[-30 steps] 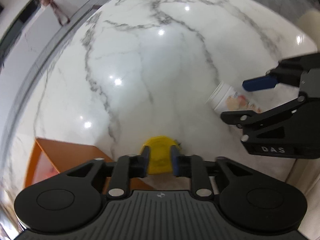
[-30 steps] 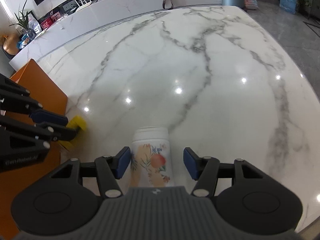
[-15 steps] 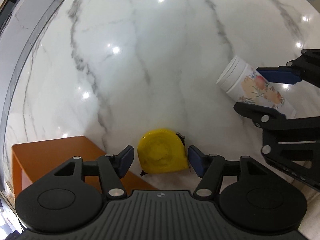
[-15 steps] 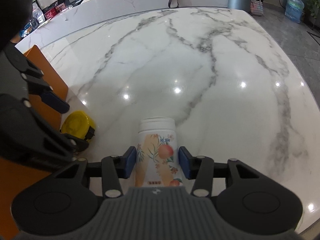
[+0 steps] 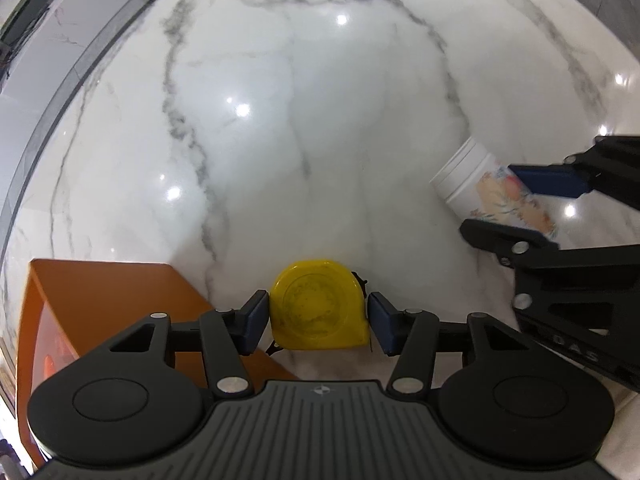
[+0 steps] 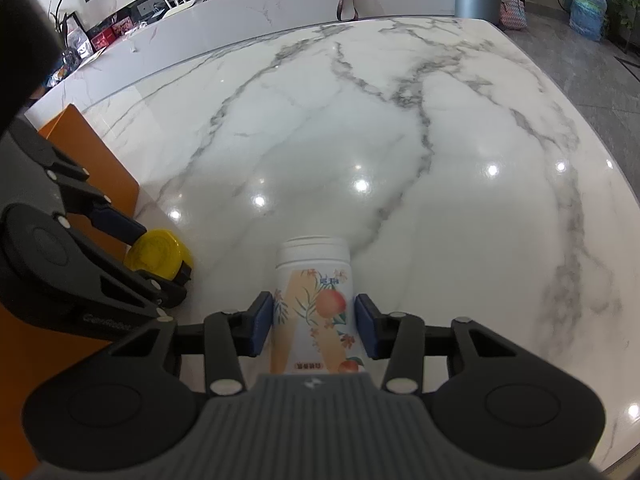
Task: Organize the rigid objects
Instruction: 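Grasp the yellow tape measure with the left gripper while the right grasps the white jar, then carry the yellow tape measure and white jar over the orange box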
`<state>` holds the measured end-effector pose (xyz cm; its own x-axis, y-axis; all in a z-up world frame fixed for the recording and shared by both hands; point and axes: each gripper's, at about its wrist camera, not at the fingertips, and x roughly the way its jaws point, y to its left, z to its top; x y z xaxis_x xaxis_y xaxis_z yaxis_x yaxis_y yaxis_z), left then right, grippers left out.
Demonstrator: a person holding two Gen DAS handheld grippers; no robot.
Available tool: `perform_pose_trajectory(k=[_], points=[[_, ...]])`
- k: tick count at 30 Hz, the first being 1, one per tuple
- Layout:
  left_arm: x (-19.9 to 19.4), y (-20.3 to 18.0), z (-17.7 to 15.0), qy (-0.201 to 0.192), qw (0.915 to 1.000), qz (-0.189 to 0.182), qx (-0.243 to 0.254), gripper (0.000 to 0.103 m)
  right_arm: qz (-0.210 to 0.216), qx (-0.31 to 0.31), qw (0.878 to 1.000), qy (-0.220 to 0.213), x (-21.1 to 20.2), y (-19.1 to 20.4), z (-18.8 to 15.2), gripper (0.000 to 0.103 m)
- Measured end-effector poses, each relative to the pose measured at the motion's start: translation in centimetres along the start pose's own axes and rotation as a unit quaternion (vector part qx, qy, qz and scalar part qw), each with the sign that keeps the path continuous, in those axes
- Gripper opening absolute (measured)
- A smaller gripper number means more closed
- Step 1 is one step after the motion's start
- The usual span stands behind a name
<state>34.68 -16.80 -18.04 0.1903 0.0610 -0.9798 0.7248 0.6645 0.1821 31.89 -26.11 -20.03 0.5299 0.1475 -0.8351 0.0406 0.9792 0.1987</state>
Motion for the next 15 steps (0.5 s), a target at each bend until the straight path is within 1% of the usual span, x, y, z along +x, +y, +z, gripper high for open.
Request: perform_pose_trajectory(k=[3, 5, 7, 8, 9, 11, 13, 15], points=[[-1.7, 0.3, -0.7, -0.021, 0.9996, -0.011, -0.018, 0.061, 0.020, 0.013, 1.000, -0.005, -0.1, -0.3, 0.1, 0.046], [-3.3, 0.6, -1.4, -0.043, 0.9982, -0.023, -0.035, 0.061, 0.038, 0.026, 0.999, -0.013, -0.3, -0.6, 0.2, 0.046], [-5.3, 0.9, -2.2, -0.068, 0.9954, -0.037, -0.056, 0.061, 0.055, 0.038, 0.997, -0.023, -0.6, -0.9, 0.1, 0.046], [-6.0, 0.9, -1.8, -0.076, 0.9939, -0.043, -0.066, 0.061, 0.063, 0.043, 0.997, -0.027, -0.7, -0.9, 0.1, 0.046], [-6.8, 1.2, -2.0, -0.085, 0.9924, -0.049, -0.074, 0.061, 0.068, 0.046, 0.996, -0.030, -0.9, -0.9, 0.1, 0.046], [-8.5, 1.3, -3.1, -0.103, 0.9896, -0.053, -0.086, 0.061, 0.077, 0.047, 0.995, -0.041, -1.4, -0.7, 0.1, 0.045], [-9.4, 1.6, -4.2, -0.119, 0.9866, -0.054, -0.097, 0.061, 0.088, 0.046, 0.993, -0.057, -2.3, -0.4, -0.1, 0.045], [-10.7, 1.9, -5.6, -0.136, 0.9821, -0.058, -0.117, 0.061, 0.105, 0.049, 0.991, -0.069, -3.2, -0.1, -0.2, 0.045]])
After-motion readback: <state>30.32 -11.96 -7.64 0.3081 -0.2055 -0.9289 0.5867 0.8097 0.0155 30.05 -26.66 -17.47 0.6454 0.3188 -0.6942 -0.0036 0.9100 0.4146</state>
